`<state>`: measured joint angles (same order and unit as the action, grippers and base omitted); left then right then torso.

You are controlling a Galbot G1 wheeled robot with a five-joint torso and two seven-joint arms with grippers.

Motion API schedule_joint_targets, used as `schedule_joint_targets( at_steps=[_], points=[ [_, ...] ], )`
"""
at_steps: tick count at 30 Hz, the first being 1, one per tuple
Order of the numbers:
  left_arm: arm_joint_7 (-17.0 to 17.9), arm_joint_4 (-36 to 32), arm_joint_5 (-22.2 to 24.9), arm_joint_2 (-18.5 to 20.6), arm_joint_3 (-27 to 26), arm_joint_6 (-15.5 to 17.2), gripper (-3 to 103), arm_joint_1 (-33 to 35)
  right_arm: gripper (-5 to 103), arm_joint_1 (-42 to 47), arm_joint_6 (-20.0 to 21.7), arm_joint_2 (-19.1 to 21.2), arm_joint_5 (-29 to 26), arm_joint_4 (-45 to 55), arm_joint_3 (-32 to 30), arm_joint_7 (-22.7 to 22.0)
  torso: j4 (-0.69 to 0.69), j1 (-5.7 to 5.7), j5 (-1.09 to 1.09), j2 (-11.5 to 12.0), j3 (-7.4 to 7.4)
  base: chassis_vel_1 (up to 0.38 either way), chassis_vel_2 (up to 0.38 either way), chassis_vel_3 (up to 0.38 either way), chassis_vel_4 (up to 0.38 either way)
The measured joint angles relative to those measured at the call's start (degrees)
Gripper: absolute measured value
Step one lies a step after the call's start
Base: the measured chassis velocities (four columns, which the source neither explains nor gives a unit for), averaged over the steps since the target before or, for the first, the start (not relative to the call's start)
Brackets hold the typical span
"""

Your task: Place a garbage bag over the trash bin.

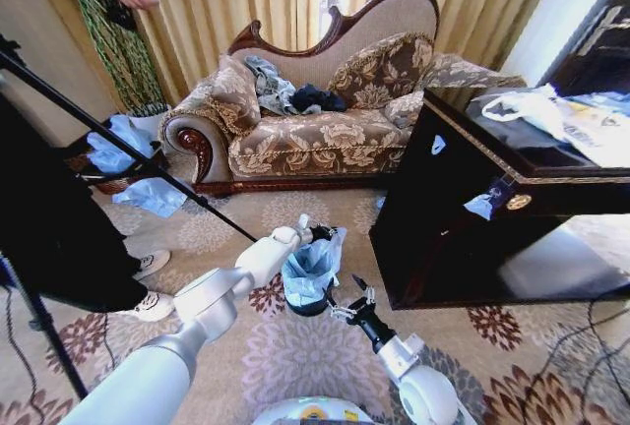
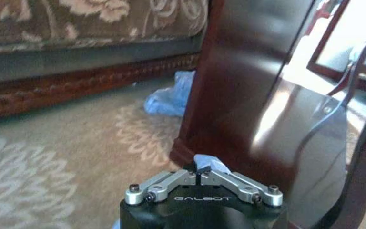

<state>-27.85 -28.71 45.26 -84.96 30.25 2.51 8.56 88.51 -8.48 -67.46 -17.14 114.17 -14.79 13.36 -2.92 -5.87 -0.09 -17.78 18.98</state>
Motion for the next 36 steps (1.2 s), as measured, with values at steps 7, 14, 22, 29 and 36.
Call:
schedule_joint_targets(
  at_steps=[7,14,22,29,36],
  points=[
    [6.8,-5.2,2.7,2.7,1.1,11.4,7,0.0,100,1.4,-0.4,-0.3,0.0,0.4,-0.7,0.0,0.01,0.0,0.0,0.0,0.0,0.0,0.0,0.0,0.0],
    [14.7,-6.6,9.5,1.8,0.3,22.1,28,0.6,100,2.8,-0.7,-0.6,0.2,0.5,-0.9,0.0,0.0,0.0,0.0,0.0,0.0,0.0,0.0,0.0,0.0],
    [23.2,-6.3,19.5,-0.4,-3.6,28.0,61,1.4,100,4.1,-1.0,-0.5,0.2,0.5,-1.3,-0.2,-0.01,0.0,0.0,0.0,0.0,0.0,0.0,0.0,0.0],
    [28.0,-10.1,24.4,2.6,-6.7,31.4,84,1.7,100,4.2,-1.1,-0.4,0.2,0.5,-1.5,-0.3,0.01,0.0,0.01,0.0,0.0,0.0,0.0,0.0,0.0],
    [26.6,-15.7,22.8,8.7,-4.8,31.0,100,2.0,100,4.3,-1.1,-0.5,0.2,0.8,-1.6,-0.4,0.02,0.0,-0.01,0.0,0.0,0.0,0.0,0.0,0.0]
  ],
)
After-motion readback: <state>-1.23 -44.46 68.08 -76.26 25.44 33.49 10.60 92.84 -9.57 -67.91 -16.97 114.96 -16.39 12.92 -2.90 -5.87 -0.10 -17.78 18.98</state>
